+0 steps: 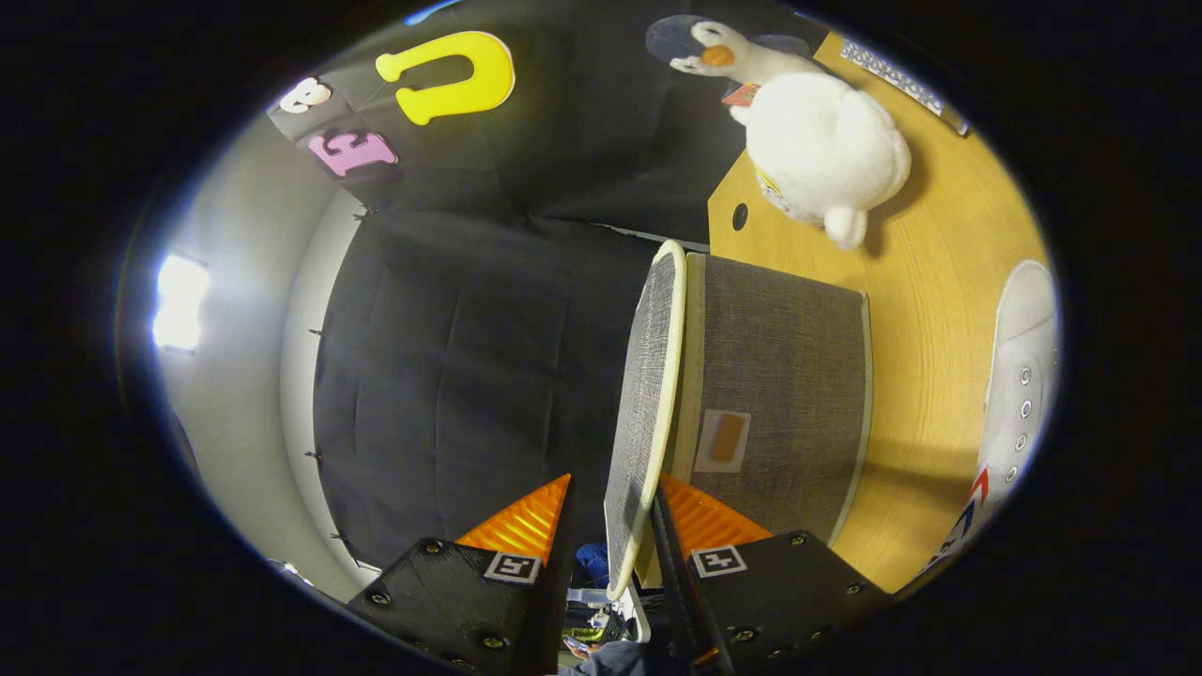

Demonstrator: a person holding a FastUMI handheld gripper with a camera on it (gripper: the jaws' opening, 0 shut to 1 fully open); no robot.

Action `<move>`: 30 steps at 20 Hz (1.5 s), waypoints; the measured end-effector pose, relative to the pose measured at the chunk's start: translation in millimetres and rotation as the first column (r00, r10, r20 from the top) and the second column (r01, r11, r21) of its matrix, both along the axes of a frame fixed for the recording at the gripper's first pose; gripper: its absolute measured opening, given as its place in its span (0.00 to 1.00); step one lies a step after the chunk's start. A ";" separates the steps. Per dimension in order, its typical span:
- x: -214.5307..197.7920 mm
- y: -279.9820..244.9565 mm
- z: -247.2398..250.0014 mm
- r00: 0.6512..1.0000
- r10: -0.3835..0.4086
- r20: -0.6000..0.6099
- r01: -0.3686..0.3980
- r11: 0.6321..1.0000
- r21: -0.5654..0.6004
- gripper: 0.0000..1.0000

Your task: Open the storage box then place both shoes into the box .Put the left shoe in first, then the right shoe, with the right side of both shoes facing outward in a uniform manner.

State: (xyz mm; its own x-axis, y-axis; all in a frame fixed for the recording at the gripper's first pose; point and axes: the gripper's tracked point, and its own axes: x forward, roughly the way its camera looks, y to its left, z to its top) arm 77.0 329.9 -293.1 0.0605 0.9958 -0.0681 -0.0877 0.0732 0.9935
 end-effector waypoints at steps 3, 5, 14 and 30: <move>1.3 7.4 26.2 0.999 0.005 0.032 -0.006 1.000 0.013 0.44; 2.6 15.5 44.0 0.998 0.016 0.069 -0.017 1.000 0.009 0.44; -8.7 101.7 124.9 0.938 0.124 0.325 -0.101 0.991 -0.087 0.44; -51.5 263.2 134.1 0.835 0.249 0.490 -0.136 0.957 -0.255 0.44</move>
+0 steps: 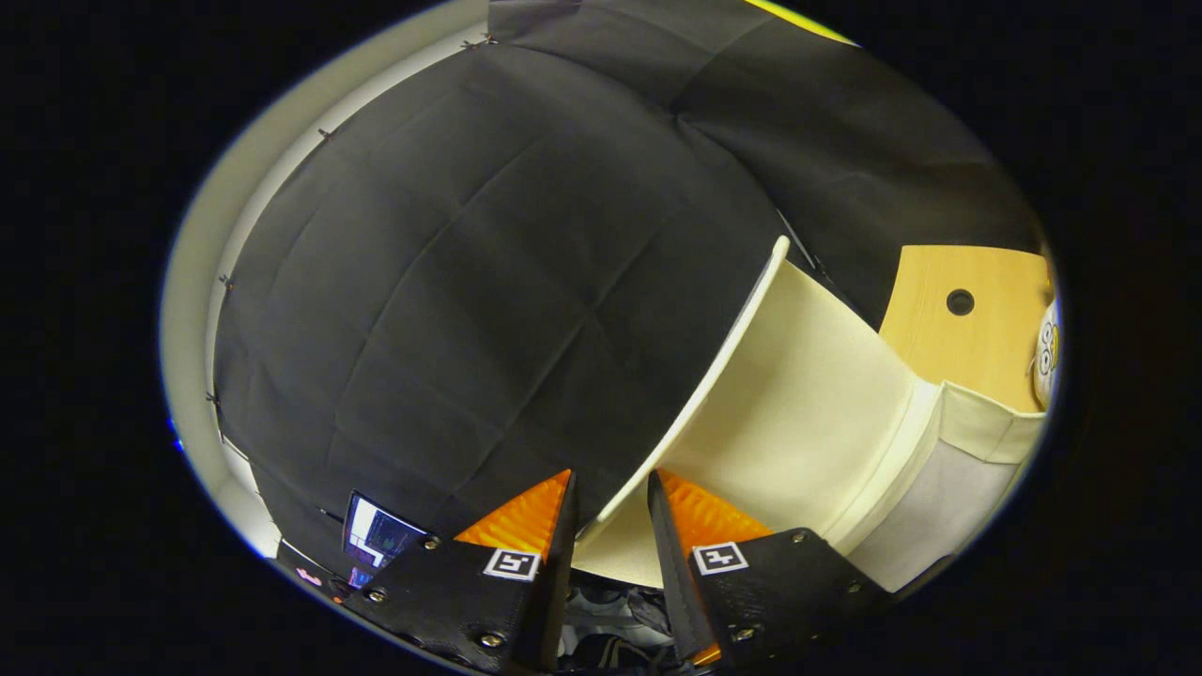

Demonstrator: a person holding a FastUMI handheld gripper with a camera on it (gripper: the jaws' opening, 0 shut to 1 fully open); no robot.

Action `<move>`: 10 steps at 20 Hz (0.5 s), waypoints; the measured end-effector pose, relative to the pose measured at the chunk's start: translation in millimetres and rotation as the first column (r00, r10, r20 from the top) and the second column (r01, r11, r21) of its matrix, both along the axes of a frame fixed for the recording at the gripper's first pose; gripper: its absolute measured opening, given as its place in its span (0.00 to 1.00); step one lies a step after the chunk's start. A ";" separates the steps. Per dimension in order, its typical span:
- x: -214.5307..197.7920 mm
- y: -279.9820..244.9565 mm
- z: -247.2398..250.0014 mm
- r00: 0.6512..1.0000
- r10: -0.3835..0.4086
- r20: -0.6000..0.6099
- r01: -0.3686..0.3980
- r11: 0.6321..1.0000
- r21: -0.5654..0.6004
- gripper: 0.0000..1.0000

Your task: Open the storage box then place both shoes into the box .Put the left shoe in first, then the right shoe, with the right side of both shoes facing outward in a uniform manner.

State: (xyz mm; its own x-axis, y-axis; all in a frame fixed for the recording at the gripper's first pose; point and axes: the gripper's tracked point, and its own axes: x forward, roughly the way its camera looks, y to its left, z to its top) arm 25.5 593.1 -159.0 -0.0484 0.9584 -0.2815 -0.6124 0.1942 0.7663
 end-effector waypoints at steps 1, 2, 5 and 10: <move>1.6 0.0 2.6 1.000 -0.008 0.012 0.008 1.000 0.001 0.45; 1.4 2.0 7.4 1.000 -0.023 0.018 0.023 1.000 0.007 0.61; 4.6 -2.7 21.3 0.998 -0.042 0.042 0.041 0.999 0.016 0.80; 17.2 -35.7 21.6 0.995 -0.072 0.068 0.073 0.997 -0.007 0.80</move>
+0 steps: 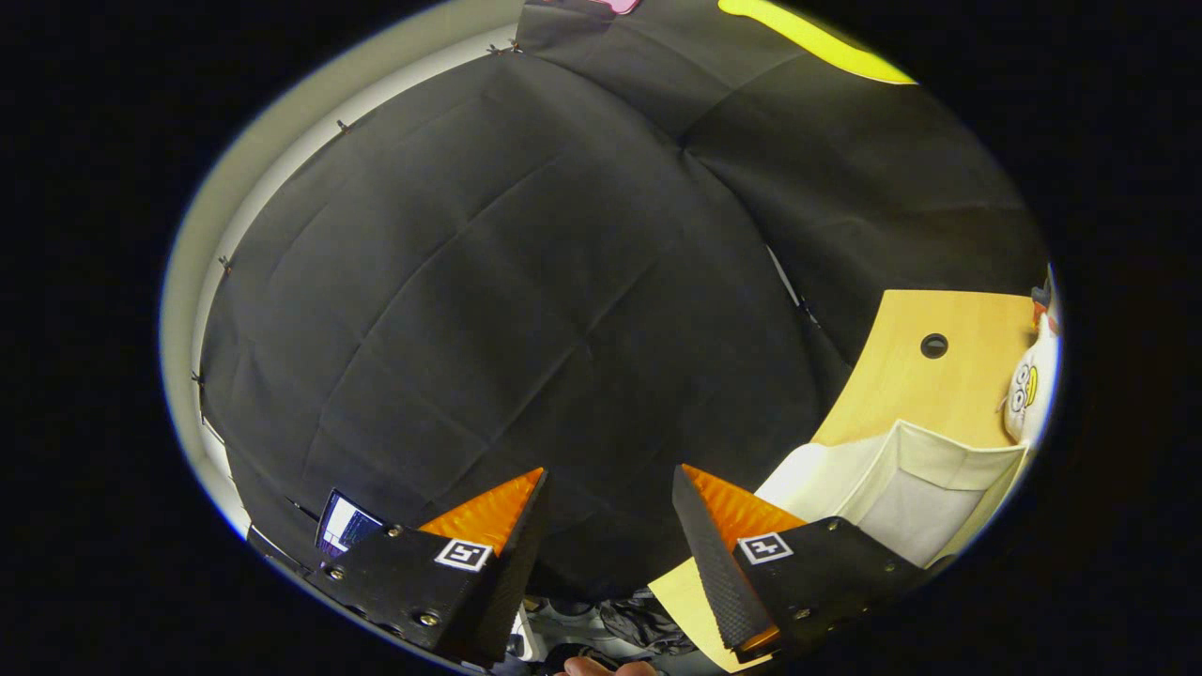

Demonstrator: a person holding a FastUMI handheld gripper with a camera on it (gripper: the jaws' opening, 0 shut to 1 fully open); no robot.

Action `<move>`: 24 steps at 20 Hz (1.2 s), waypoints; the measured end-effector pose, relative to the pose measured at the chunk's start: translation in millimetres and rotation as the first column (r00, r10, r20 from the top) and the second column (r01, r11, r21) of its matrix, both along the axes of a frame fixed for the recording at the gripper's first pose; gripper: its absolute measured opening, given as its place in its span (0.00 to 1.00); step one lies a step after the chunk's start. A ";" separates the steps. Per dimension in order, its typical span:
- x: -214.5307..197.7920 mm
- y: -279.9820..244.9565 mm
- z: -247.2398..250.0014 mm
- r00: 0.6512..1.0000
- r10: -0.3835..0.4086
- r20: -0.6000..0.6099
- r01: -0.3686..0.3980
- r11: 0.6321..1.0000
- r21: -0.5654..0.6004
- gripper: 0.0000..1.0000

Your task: Open the storage box then place both shoes into the box .Put the left shoe in first, then the right shoe, with the right side of both shoes facing outward in a uniform manner.

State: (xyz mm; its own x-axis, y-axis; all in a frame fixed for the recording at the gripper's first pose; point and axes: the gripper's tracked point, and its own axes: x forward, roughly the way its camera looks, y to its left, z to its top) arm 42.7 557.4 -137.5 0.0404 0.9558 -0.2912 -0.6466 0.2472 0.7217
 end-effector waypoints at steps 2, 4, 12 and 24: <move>3.4 -26.2 -7.9 1.000 -0.021 0.008 0.022 0.999 -0.024 0.83; 10.4 -55.8 -19.3 0.998 -0.043 0.045 0.046 0.997 -0.058 0.89; 47.0 -184.2 -53.2 0.967 -0.210 0.143 0.234 0.956 -0.178 0.97; 47.8 -347.4 -144.2 0.920 -0.379 0.096 0.387 0.846 -0.366 0.97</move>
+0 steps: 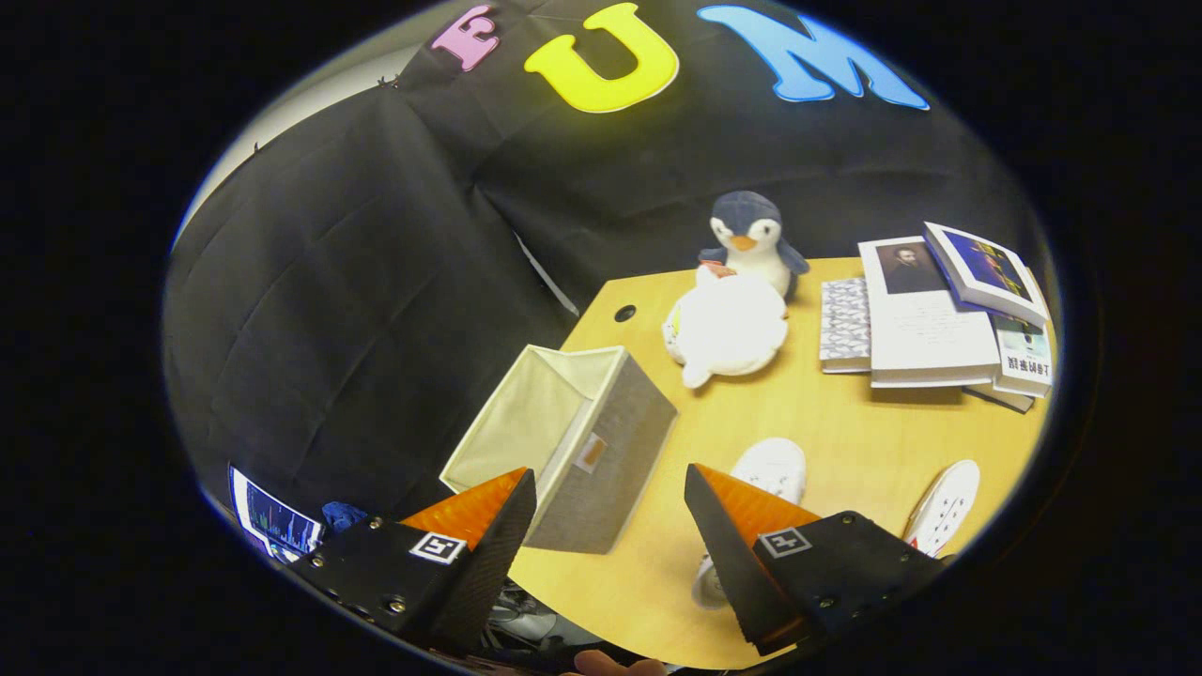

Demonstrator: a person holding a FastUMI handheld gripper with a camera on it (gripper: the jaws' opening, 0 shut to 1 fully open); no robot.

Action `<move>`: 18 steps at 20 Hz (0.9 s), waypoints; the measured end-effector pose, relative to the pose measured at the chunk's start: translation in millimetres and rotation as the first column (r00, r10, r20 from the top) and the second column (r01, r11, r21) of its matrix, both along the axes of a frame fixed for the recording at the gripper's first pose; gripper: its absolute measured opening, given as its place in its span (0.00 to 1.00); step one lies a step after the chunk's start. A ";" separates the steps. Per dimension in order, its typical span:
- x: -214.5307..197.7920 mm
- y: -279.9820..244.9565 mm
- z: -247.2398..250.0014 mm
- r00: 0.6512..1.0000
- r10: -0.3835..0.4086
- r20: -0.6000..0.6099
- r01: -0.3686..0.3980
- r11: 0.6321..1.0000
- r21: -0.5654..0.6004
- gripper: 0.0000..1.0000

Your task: Open the storage box then place both shoes into the box .Put the left shoe in first, then the right shoe, with the right side of both shoes facing outward in a uniform manner.

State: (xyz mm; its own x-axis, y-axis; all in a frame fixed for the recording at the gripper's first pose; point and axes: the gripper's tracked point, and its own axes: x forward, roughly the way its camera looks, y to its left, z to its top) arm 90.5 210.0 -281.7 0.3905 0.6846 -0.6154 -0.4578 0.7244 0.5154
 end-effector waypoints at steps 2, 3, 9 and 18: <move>0.6 -23.3 -14.8 0.999 -0.030 -0.017 0.029 0.999 -0.039 0.97; 0.1 -31.1 -25.1 0.999 -0.041 -0.027 0.039 0.997 -0.062 0.97; -17.5 -67.2 -96.1 0.990 -0.035 -0.136 0.003 0.973 -0.231 0.97; -22.1 -79.8 -162.8 0.975 -0.017 -0.222 -0.067 0.928 -0.366 0.96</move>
